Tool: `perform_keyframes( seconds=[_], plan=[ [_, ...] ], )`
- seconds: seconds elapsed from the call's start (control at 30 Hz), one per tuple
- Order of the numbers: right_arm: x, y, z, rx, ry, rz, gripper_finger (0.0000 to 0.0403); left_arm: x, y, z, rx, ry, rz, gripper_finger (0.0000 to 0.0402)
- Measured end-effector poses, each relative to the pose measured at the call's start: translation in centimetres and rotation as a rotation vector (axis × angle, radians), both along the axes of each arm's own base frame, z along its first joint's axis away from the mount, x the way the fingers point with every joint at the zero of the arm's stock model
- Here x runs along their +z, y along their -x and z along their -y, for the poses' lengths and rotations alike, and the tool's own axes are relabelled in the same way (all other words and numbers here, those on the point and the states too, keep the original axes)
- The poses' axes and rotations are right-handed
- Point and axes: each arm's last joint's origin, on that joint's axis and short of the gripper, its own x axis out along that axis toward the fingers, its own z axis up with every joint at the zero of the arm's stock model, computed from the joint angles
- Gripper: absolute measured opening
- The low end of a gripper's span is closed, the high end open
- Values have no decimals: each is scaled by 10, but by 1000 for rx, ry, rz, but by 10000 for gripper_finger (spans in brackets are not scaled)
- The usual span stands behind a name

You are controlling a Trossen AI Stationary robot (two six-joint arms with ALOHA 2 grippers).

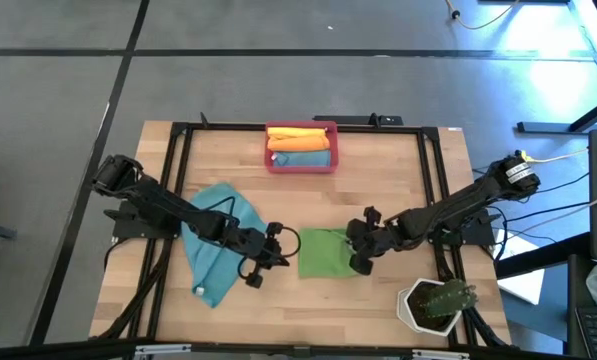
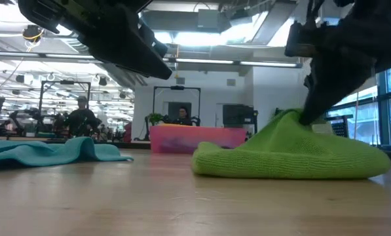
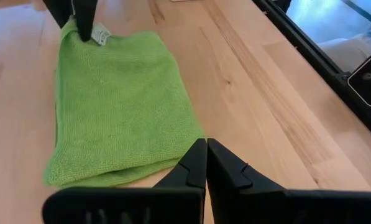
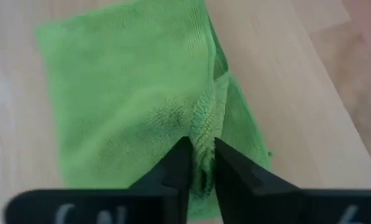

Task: Roll microfiber towels into tight, uniform cylinder then place into a basket
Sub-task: Fold the green microfiber towel, then roll the green microfiber towel

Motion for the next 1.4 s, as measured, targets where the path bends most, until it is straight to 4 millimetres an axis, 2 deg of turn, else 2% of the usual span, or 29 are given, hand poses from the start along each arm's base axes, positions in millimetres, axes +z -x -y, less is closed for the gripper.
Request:
perform_keyframes(
  seconds=[0.2, 0.4, 0.5, 0.6, 0.77, 0.97, 1.03, 1.13, 1.27, 1.4],
  plan=[
    [-3, 6, 16, -64, 80, -114, 134, 1, -1, 0, 0, 4, 13, 0],
    [16, 2, 22, -102, 158, -151, 166, 1, -1, 0, 0, 5, 15, 0],
    [27, -4, 18, -61, 172, -116, 166, 1, -1, 0, 0, 5, 15, 0],
    [29, -8, 9, 16, 105, -72, 159, 2, -1, 0, 1, 8, 24, 0],
    [17, -8, -3, 92, 31, 18, 143, -3, -10, 2, -7, 11, 82, 0],
    [5, -5, -4, 58, 91, 100, 120, -20, -27, 0, -34, -43, 173, 0],
    [3, -6, -4, 53, 136, 150, 113, -11, -36, -7, -31, -75, 260, 0],
    [6, -10, -5, 80, 179, 212, 103, 14, -54, -24, 26, -75, 367, 0],
    [9, -13, -7, 98, 182, 257, 95, 34, -68, -49, 17, -56, 347, 0],
    [10, -14, -7, 91, 180, 266, 94, 43, -74, -68, 9, 73, 312, 0]
  ],
)
